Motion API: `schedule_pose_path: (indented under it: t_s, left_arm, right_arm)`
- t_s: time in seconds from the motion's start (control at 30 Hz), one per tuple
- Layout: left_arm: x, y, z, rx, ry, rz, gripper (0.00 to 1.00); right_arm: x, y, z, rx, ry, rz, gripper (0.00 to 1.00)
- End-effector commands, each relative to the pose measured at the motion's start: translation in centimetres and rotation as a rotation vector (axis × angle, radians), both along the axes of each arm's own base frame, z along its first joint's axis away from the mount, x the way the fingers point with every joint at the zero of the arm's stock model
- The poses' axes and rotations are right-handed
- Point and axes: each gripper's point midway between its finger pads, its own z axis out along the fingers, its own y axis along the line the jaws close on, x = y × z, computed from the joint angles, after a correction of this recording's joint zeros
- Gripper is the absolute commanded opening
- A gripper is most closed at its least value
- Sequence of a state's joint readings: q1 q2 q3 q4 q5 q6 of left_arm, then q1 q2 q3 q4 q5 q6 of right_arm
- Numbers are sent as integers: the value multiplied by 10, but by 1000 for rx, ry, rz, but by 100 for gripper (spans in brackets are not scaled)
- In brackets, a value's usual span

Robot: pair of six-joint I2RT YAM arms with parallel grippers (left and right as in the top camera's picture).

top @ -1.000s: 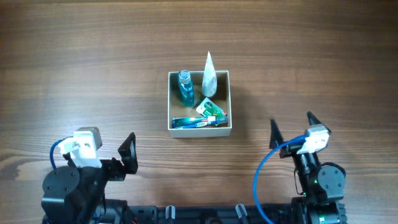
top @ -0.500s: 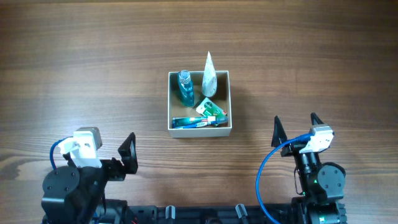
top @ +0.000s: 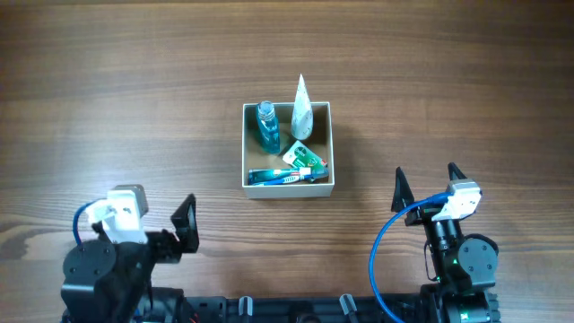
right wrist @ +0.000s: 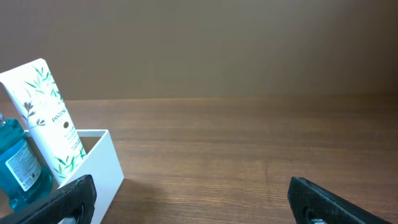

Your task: Pack container

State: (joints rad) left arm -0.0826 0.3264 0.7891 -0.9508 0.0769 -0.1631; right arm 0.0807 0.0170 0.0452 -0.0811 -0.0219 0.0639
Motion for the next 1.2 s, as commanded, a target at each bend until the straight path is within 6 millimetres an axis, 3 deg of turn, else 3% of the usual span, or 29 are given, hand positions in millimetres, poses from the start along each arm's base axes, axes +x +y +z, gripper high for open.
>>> schedule_pose_path:
  t_s: [0.0,0.13,0.33,0.47,0.6,0.73,1.17]
  left_arm:
    - [-8,5,-5,0,-4,27,100]
    - [-5,11,-23,-2,-57,61,100]
    - [41,16,-56,-17,-299,84,100]
    - [65,15,-57,-19,-489,76,100]
    - [69,17,-62,57,-535,65,100]
    - [68,13,-88,63,-431,41,100]
    - [68,12,-87,21,-429,48,100]
  right_arm:
    - [-1,2,2,19,-9,13,100]
    - [-1,2,1,18,-7,13,100]
    - [-1,2,1,18,-7,13,100]
    - [-1,2,1,18,-7,13,100]
    - [-1,2,1,18,-7,13,100]
    - [-1,2,1,18,-7,13,100]
    - [-1,2,1,18,-7,13,100]
